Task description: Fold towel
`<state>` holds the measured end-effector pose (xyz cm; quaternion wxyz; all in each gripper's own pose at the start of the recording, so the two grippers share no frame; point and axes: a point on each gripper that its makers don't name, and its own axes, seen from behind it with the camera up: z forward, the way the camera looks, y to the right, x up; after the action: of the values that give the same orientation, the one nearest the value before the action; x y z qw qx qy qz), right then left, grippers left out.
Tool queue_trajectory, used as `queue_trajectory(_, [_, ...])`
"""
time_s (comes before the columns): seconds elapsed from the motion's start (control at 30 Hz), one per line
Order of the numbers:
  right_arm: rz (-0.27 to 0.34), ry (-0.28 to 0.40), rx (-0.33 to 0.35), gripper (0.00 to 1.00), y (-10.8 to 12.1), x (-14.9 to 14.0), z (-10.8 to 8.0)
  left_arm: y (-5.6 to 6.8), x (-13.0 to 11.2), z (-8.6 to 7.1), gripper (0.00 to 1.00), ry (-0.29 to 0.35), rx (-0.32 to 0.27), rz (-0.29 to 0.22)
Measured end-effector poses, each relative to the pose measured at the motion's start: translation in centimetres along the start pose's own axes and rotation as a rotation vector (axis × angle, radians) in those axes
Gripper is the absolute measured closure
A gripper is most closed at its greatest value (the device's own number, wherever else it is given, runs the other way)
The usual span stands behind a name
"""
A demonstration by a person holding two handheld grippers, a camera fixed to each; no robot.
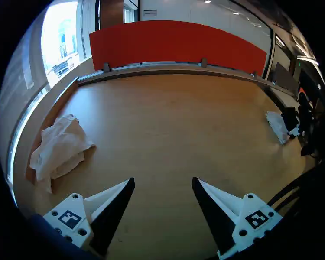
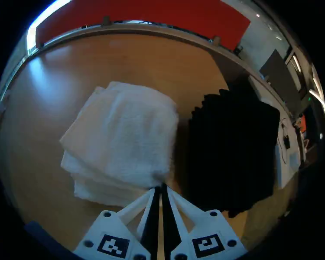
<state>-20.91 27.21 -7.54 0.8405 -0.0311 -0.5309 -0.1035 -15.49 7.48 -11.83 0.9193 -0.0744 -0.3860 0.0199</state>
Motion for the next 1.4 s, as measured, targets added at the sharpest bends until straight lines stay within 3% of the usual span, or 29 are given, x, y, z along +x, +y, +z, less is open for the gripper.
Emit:
queue_trajectory(0.47, [-0.007,0.006,-0.015,0.94,0.2,-0.3,0.5,0.2,-0.1,0.2,0.02,-0.008,-0.003,0.001])
queue_trajectory(0.53, [-0.013,0.014,-0.016,0.87,0.2,-0.3,0.3,0.2,-0.1,0.2,0.02,-0.008,-0.004,0.003])
queue_trajectory(0.73, [-0.04,0.049,-0.022,0.52,0.0,-0.2,-0.8,0.2,0.0,0.3,0.02,-0.006,-0.008,-0.001])
queue_trajectory(0.87, [-0.05,0.071,-0.02,0.39,-0.3,-0.1,-1.4,0.3,0.1,0.4,0.02,-0.006,-0.012,-0.005])
queue_trajectory(1.4, [-0.086,0.185,0.093,0.36,-6.5,4.2,-3.3,0.0,0.1,0.2,0.02,0.005,-0.011,-0.014])
